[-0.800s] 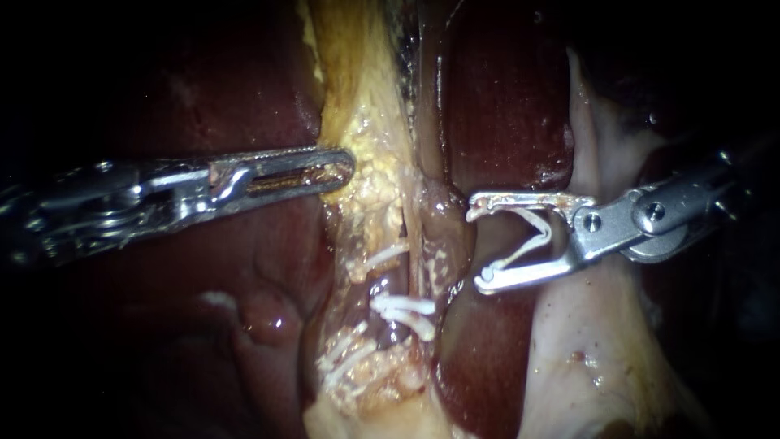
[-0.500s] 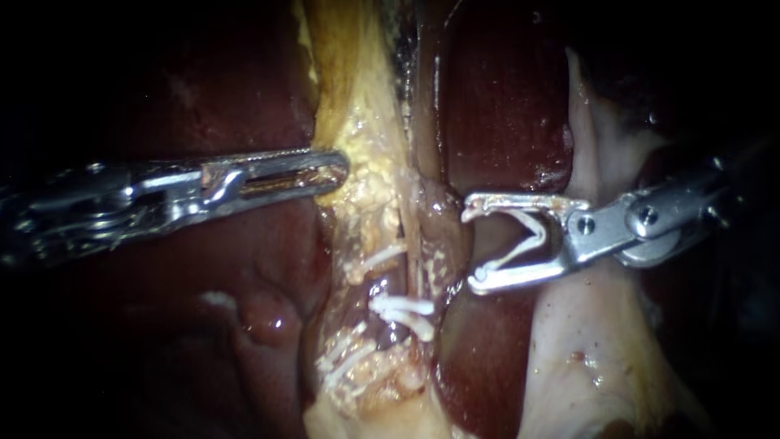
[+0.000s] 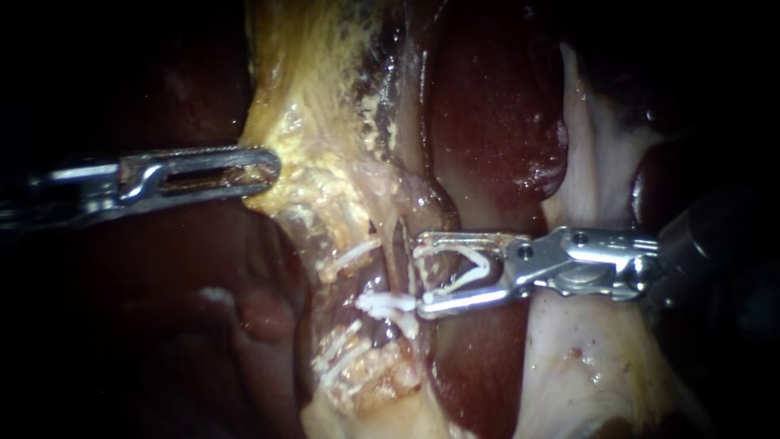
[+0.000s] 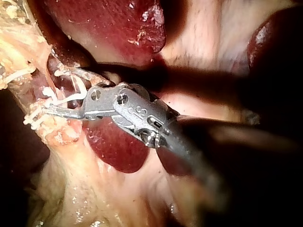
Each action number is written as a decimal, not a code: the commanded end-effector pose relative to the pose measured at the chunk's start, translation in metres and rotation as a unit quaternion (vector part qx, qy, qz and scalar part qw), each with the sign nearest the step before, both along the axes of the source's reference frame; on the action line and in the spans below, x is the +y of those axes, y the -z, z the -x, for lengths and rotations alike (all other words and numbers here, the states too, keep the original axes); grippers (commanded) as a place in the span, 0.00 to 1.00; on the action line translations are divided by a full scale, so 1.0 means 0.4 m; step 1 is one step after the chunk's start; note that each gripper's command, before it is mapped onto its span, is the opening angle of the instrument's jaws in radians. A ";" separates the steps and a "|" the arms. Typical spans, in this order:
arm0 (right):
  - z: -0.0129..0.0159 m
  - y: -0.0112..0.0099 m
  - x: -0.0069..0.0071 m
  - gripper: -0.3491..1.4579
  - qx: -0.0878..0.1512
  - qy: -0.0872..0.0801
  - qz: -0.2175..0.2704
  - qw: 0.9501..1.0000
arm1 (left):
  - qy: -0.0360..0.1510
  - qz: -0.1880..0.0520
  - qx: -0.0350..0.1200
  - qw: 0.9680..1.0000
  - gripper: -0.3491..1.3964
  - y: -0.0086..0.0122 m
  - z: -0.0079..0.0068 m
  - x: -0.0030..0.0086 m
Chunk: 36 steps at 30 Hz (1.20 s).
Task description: Clipping third clip right tube
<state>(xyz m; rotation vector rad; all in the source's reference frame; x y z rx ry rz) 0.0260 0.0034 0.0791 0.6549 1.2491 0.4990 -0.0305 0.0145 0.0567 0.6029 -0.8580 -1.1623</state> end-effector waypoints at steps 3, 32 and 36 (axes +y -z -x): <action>-0.0022 -0.0008 0.0001 0.52 -0.003 0.000 -0.006 1.000 | 0.003 0.000 -0.005 1.000 0.00 0.0034 -0.0001 -0.0001; -0.0144 0.0070 -0.0030 0.47 0.121 0.033 -0.159 0.979 | 0.007 0.002 -0.006 1.000 0.00 0.0051 -0.0021 0.0002; -0.0161 0.0071 -0.0007 0.46 0.113 0.015 -0.171 0.979 | 0.007 0.003 -0.006 1.000 0.00 0.0048 -0.0017 -0.0001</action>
